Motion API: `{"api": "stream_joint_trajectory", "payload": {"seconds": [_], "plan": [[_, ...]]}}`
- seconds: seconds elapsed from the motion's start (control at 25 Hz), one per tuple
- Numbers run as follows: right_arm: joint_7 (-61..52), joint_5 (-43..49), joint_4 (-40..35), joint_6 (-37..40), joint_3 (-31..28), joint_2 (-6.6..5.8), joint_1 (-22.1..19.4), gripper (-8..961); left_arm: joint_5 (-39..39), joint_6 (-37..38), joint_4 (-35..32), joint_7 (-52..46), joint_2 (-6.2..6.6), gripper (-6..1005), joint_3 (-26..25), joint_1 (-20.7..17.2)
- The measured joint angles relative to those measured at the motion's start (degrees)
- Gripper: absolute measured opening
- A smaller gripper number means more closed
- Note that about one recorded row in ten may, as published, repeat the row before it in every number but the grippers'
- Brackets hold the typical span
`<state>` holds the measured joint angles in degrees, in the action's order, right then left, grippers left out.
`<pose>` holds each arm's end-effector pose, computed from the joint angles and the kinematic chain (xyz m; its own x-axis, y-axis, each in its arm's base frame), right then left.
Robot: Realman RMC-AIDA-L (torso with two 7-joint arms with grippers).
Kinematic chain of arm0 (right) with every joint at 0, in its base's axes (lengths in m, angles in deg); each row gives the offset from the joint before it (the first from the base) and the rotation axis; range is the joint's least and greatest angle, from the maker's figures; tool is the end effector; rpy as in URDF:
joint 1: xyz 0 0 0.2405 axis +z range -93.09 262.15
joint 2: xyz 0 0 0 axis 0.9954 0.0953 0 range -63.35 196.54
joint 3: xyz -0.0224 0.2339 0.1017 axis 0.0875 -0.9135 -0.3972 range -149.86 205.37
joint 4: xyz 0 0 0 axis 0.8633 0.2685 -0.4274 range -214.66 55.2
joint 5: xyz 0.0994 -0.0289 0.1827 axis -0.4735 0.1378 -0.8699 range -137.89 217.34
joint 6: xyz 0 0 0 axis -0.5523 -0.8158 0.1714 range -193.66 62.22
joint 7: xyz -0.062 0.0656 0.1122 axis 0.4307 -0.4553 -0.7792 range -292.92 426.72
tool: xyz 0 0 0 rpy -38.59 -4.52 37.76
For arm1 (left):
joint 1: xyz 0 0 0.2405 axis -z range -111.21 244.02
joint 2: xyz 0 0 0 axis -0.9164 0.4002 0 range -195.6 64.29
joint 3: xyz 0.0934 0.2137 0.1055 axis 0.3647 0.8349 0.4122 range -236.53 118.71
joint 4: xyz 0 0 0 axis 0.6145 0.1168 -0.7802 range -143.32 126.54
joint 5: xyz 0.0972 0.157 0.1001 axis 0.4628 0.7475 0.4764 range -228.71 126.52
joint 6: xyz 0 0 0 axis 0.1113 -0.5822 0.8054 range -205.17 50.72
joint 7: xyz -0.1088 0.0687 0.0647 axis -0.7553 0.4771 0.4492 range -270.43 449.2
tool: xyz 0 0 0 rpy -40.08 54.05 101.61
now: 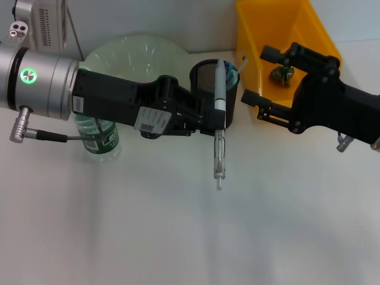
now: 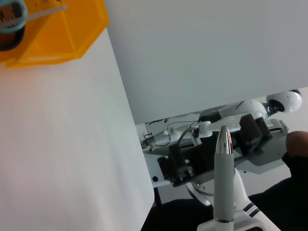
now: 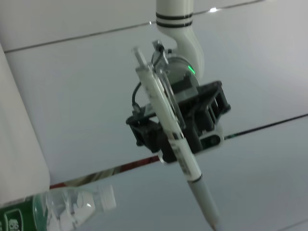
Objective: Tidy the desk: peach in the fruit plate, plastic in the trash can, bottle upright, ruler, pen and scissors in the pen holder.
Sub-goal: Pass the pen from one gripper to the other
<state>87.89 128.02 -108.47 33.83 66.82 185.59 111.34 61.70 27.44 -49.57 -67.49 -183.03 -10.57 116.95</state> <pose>0.2421 0.3116 0.0233 0.4437 0.8866 0.1304 0.5037 -0.1264 -0.8546 -0.1162 0.3619 0.0046 0.2938 0.9559 -0.0023 0.8439 -0.2582 0.4703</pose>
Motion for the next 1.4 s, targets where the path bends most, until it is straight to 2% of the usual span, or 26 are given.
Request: {"api": "stream_joint_trajectory", "payload": {"seconds": [0.28,0.96,1.4], "plan": [[2.8,0.0,0.6,-0.6,4.5,0.17,0.8,697,0.2,0.6,0.1,-0.2,0.56,131,0.0,-0.1],[6.9,0.1,2.5,-0.1,5.9,0.01,3.0,696,0.3,0.6,0.5,-0.7,0.16,132,0.1,-1.7],[7.5,0.4,2.9,0.0,6.6,-0.10,3.4,695,0.2,0.6,0.9,-0.9,0.04,132,0.1,-1.3]]}}
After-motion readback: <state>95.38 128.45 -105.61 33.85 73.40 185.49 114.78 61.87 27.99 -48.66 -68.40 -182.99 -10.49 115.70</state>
